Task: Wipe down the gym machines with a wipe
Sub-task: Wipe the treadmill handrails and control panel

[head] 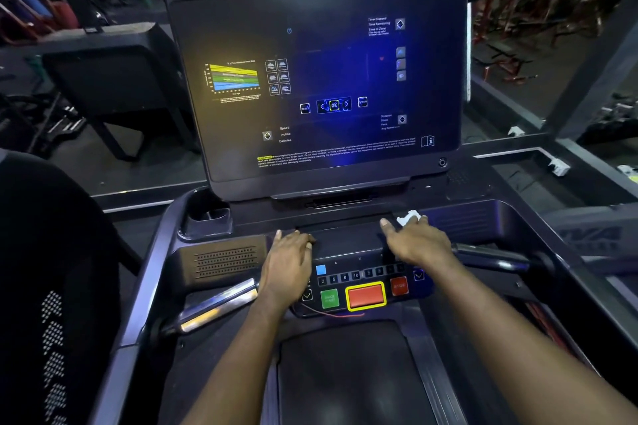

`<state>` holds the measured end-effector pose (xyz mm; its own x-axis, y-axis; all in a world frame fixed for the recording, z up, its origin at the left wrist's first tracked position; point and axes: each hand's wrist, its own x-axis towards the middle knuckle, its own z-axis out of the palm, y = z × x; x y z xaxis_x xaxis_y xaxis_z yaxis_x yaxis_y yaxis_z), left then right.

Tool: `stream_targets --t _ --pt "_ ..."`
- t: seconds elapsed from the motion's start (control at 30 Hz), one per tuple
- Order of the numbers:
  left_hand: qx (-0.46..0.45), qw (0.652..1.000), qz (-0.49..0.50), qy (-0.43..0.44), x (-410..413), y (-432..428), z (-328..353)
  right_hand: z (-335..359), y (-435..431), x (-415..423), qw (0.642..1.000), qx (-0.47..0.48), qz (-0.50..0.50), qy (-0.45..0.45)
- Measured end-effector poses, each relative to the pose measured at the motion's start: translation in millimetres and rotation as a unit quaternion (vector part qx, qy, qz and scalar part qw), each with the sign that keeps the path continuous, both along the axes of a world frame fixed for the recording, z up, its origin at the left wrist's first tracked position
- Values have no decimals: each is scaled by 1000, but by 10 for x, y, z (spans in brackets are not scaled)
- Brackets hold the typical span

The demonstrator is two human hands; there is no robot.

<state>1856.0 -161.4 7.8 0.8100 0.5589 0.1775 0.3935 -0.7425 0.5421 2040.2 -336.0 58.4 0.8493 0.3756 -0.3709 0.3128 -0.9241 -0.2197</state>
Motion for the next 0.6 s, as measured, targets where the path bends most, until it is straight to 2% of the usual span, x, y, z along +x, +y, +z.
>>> stream_targets --t 0.17,0.37,0.53,0.6 --pt "9 1000 4 5 5 -10 9 189 -92 206 985 124 -30 114" --pt "17 1000 11 5 20 -18 10 3 -154 107 998 39 -26 35" --pt "17 1000 5 11 17 -16 12 59 -121 217 984 112 -32 137" --pt "15 1000 0 3 10 -18 35 34 -106 185 989 95 -8 113"
